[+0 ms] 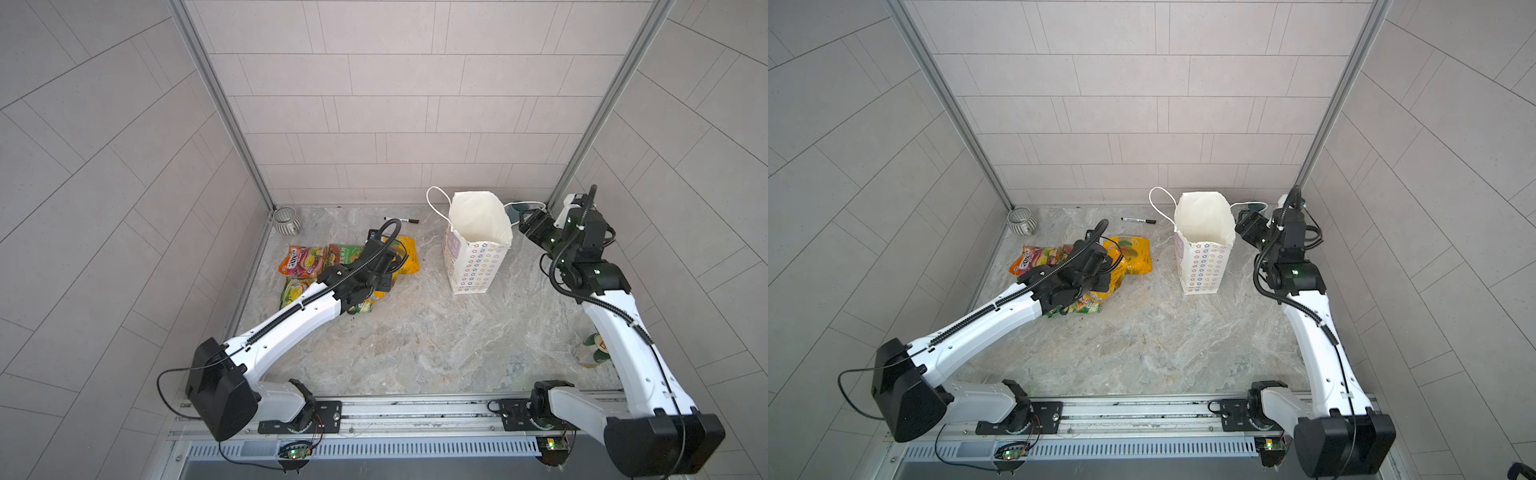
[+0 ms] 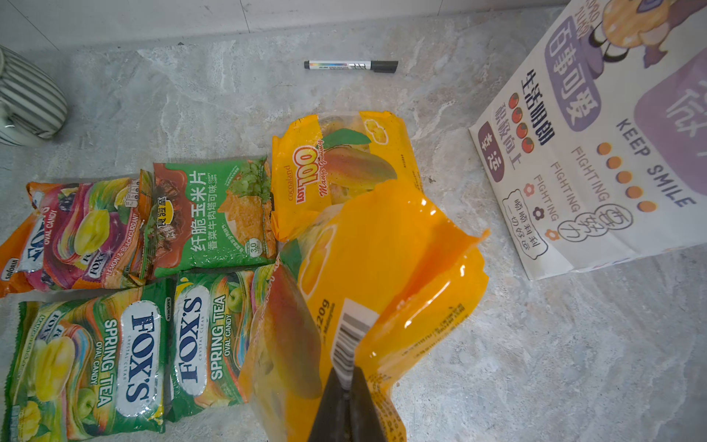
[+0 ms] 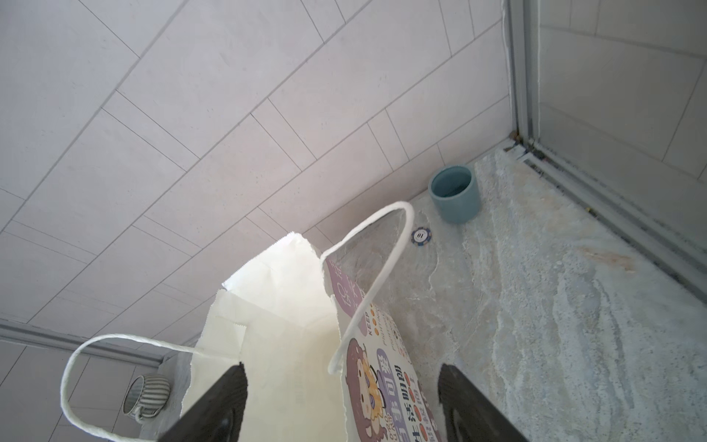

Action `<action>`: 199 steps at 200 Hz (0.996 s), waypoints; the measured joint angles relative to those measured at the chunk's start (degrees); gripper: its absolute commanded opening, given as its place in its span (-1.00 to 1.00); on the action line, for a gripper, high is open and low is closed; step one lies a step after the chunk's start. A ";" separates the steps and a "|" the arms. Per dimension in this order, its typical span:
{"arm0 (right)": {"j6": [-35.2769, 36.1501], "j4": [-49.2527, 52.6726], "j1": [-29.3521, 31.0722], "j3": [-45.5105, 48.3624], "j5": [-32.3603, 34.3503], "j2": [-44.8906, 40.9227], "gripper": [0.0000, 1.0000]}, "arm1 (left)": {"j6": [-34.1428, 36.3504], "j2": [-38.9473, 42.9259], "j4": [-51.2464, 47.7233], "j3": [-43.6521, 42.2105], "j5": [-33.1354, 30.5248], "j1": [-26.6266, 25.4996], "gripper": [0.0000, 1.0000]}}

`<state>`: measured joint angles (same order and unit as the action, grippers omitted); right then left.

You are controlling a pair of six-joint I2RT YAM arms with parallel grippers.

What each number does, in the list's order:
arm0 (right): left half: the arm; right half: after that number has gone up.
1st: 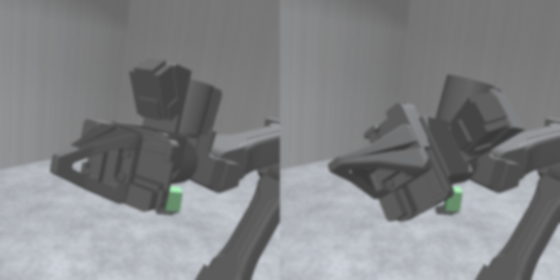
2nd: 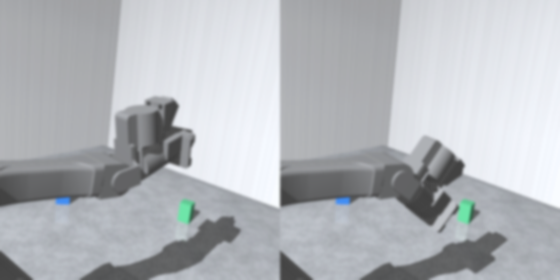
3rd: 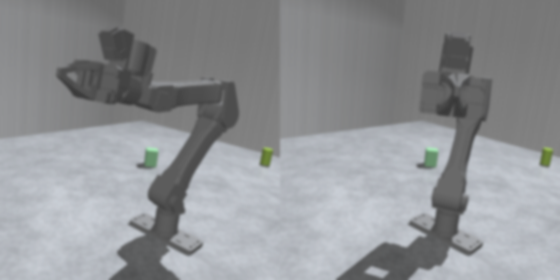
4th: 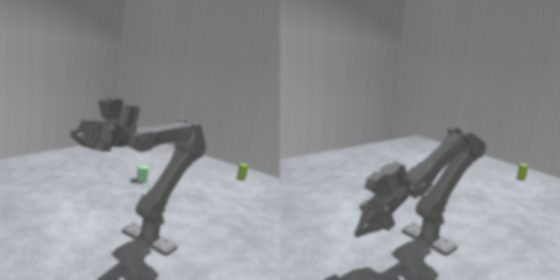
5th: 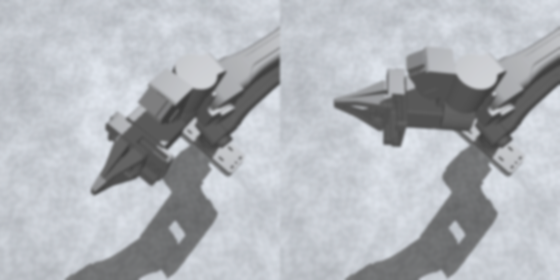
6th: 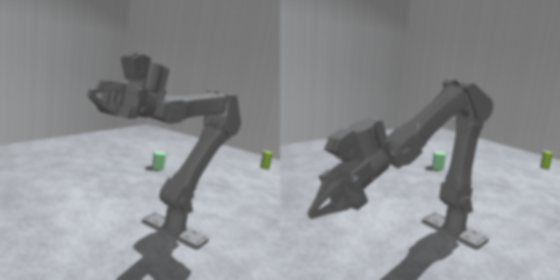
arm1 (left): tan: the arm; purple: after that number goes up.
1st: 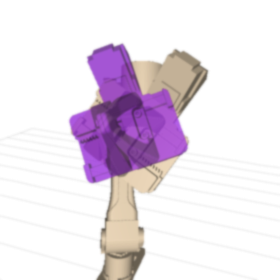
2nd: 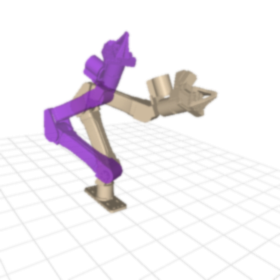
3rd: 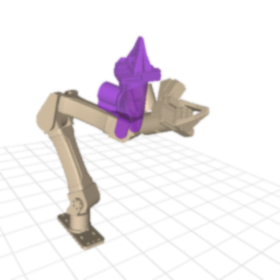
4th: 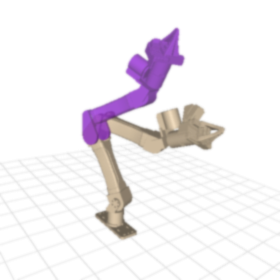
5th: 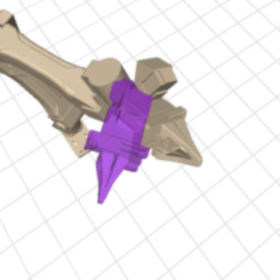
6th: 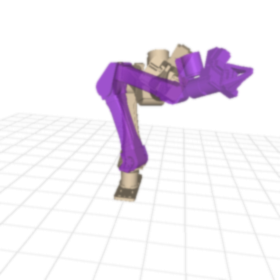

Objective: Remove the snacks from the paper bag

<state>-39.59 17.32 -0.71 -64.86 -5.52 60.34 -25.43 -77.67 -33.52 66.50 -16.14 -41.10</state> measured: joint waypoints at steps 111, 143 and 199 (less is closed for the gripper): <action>12.70 -25.42 16.48 37.64 16.79 -21.94 0.52 | -5.49 -13.49 -5.81 9.42 -4.90 -5.66 -1.00; 13.94 -29.51 16.79 40.59 20.52 -24.28 0.53 | -6.80 -15.23 -7.26 10.34 -4.42 -5.79 -0.86; 15.23 -31.28 16.79 40.98 23.74 -25.03 0.53 | -7.87 -17.35 -7.21 13.75 -3.10 -5.92 -0.70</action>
<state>-24.36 -13.96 16.08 -23.88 18.22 35.31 -33.30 -95.02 -40.73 80.25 -19.25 -47.03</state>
